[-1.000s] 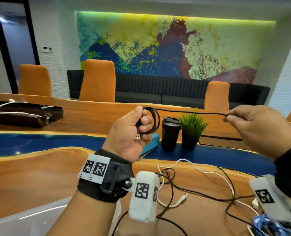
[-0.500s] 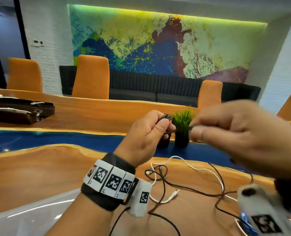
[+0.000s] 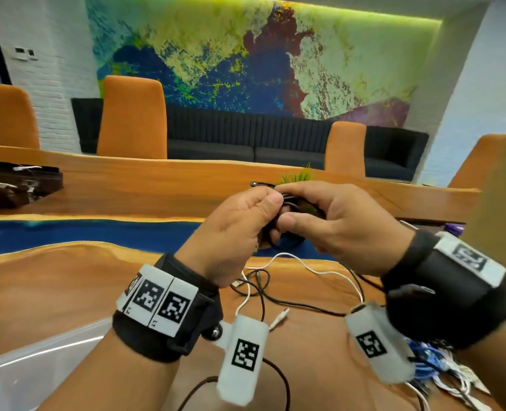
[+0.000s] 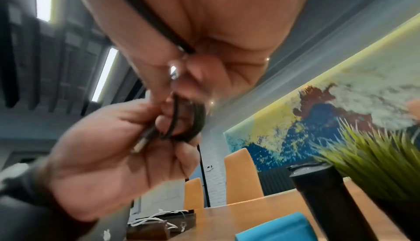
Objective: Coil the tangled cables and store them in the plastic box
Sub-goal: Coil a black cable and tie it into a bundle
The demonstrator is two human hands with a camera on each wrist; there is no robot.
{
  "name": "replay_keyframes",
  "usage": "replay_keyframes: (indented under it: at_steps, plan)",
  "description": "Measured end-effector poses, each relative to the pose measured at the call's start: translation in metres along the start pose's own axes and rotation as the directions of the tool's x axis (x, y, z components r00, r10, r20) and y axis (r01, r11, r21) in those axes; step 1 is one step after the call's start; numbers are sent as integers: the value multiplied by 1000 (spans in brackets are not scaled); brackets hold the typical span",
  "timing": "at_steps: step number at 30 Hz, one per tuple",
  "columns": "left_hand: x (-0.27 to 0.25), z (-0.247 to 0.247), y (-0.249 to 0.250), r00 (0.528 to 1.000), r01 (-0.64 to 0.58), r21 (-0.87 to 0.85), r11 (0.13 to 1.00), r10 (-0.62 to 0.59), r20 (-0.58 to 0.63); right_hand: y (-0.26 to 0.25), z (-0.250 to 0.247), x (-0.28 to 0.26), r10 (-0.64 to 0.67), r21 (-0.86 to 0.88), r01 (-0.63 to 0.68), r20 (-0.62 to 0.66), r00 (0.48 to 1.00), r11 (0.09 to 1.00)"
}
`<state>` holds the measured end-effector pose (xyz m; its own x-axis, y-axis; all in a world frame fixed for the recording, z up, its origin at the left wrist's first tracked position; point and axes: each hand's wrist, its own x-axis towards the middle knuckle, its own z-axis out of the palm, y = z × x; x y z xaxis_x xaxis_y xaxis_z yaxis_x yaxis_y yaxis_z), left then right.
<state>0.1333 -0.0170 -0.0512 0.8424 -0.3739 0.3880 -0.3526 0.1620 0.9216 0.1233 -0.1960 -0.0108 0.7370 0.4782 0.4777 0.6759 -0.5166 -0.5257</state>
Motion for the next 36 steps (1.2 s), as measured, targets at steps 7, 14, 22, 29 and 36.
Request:
replay_keyframes:
  at_steps: [7,14,22,29,36]
  plan:
    - [4,11,-10,955,-133,516,846,249,-162,18,16,2,-53,-89,35,-214,975,995]
    - [5,17,-20,951,-129,644,754,279,-136,35,26,-5,36,-12,-45,-401,915,999]
    - [6,10,-17,937,-132,643,755,306,-167,45,43,-15,116,203,-31,-424,898,979]
    - [7,-26,-3,939,-29,365,931,151,-309,48,35,-30,257,439,-164,-162,953,883]
    - [3,-41,4,930,-28,487,873,201,-307,71,32,-30,194,-399,-238,-147,970,885]
